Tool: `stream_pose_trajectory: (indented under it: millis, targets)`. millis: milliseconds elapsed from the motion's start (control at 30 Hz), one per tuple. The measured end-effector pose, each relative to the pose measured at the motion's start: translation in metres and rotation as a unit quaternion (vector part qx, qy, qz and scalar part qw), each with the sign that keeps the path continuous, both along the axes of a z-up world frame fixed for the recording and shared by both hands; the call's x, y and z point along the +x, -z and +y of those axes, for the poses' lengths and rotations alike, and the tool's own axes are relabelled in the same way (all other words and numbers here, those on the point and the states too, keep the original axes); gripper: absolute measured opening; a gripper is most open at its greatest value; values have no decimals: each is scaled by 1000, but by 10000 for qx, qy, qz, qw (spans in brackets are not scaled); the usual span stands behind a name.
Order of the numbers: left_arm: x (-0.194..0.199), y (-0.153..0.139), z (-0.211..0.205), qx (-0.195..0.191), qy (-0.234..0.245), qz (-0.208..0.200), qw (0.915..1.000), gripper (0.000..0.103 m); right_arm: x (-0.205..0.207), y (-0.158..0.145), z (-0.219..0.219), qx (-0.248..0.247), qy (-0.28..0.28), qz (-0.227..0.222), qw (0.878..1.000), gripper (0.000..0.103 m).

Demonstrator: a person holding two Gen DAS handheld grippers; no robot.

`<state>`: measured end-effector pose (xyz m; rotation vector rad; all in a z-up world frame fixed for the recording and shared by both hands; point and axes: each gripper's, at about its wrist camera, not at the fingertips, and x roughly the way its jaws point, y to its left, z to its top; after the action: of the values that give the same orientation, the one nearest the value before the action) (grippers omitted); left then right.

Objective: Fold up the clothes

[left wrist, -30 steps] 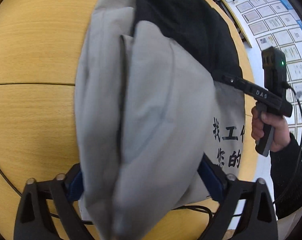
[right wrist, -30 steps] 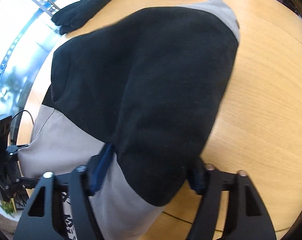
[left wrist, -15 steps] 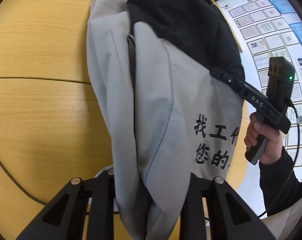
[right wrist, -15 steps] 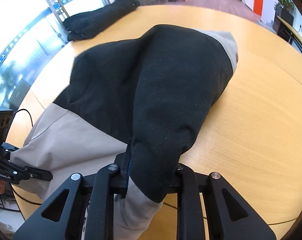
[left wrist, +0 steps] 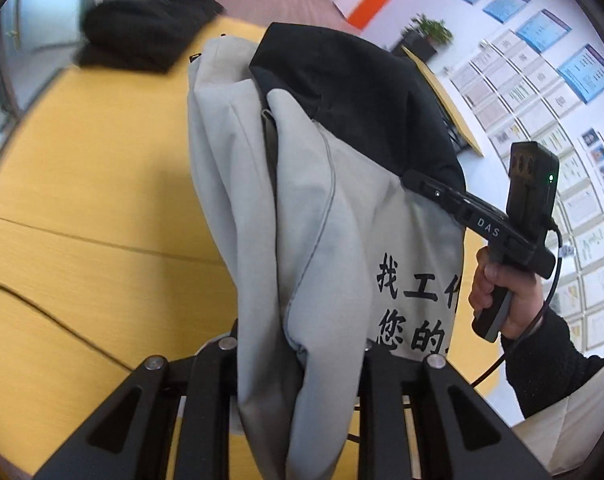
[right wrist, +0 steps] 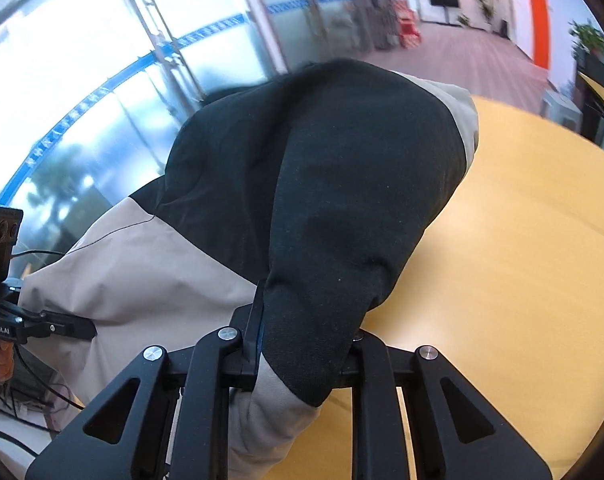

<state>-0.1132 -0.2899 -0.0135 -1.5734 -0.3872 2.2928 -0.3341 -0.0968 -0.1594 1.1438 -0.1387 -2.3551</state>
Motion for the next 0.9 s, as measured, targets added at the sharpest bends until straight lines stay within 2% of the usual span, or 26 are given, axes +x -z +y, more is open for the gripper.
stream_pose_trajectory:
  millis: [100, 200, 267, 333, 467, 533, 567, 667, 767, 833, 900]
  targets:
    - [-27, -15, -50, -255, -137, 166, 9994, 22, -34, -11, -52, -176, -269, 129, 9994, 16]
    - [-70, -10, -103, -434, -189, 130, 9988, 22, -72, -3, -102, -262, -418, 141, 9987, 16]
    - [-97, 14, -160, -561, -91, 113, 9983, 23, -105, 17, -138, -300, -377, 74, 9988, 16]
    - [-139, 35, -190, -673, 22, 74, 9977, 23, -136, 41, -170, -328, -296, -19, 9990, 16]
    - [-180, 107, -244, -870, 201, -203, 9958, 23, -181, 112, -208, -203, -273, -294, 9990, 17]
    - [-195, 136, -259, -851, 236, -345, 9955, 24, -195, 145, -217, -3, -276, -454, 9986, 18]
    - [-197, 139, -264, -712, 208, -298, 9968, 24, -199, 150, -218, 22, -261, -464, 9986, 19]
    - [-200, 139, -267, -538, 300, -232, 9978, 26, -200, 152, -211, 43, -249, -479, 9985, 20]
    - [-201, 143, -266, -582, 353, -255, 9974, 30, -206, 150, -219, 191, -254, -581, 9978, 21]
    - [-206, 146, -272, -692, 354, -326, 9964, 37, -213, 149, -229, 295, -245, -686, 9969, 24]
    - [-209, 147, -271, -885, 325, -408, 9947, 52, -212, 147, -226, 408, -209, -816, 9956, 34]
